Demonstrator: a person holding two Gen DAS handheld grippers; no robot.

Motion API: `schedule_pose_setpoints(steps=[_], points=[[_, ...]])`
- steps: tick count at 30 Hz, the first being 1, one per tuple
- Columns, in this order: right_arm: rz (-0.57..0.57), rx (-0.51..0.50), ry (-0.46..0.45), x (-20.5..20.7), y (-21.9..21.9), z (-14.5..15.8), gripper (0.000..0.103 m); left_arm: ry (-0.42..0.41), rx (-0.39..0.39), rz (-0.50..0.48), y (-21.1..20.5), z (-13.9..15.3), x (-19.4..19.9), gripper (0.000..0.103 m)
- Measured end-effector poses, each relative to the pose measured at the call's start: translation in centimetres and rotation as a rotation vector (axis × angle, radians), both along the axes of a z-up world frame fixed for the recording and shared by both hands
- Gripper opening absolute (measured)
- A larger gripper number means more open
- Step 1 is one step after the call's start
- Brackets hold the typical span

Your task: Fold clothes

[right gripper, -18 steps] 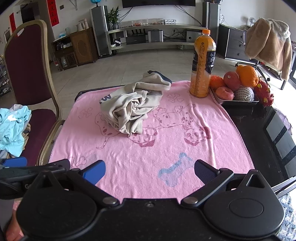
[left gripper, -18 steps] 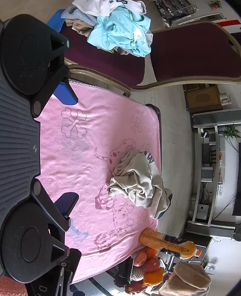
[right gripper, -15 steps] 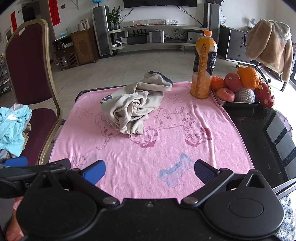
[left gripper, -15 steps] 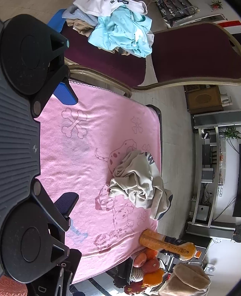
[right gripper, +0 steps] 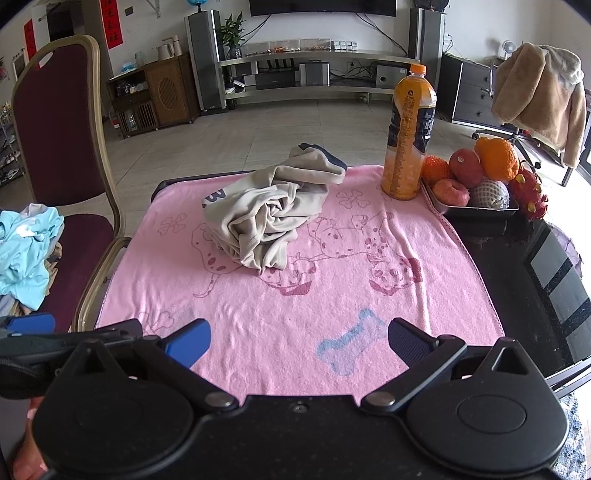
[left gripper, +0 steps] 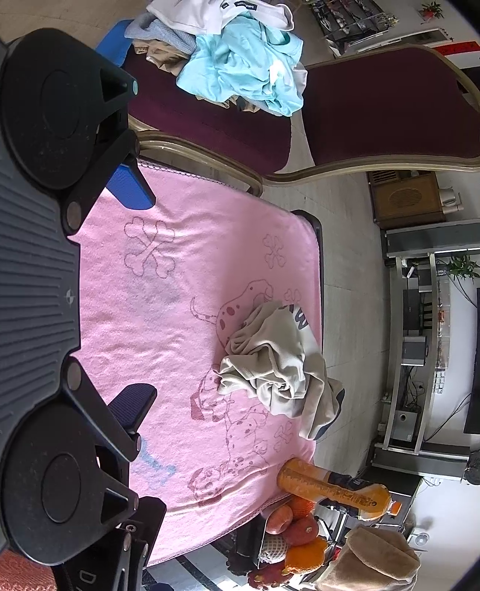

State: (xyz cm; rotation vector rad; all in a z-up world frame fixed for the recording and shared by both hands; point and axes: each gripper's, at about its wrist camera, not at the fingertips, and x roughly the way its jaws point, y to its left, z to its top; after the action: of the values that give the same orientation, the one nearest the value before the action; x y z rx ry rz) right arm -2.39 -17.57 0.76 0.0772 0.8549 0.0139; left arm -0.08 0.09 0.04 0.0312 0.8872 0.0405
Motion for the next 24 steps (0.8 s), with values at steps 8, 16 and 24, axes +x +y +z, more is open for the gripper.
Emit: schedule_pose_setpoints(steps=[8, 16, 24], points=[[0.004, -0.004, 0.002, -0.02, 0.08, -0.08, 0.103, 0.004, 0.009, 0.006, -0.15, 0.0, -0.04, 0.102], [0.004, -0.001, 0.006, -0.03, 0.06, -0.22, 0.103, 0.005, 0.014, 0.008, -0.09, -0.06, -0.11, 0.102], [0.004, 0.005, 0.008, -0.04, 0.01, -0.24, 0.103, 0.002, 0.017, 0.009, -0.05, 0.01, -0.13, 0.102]])
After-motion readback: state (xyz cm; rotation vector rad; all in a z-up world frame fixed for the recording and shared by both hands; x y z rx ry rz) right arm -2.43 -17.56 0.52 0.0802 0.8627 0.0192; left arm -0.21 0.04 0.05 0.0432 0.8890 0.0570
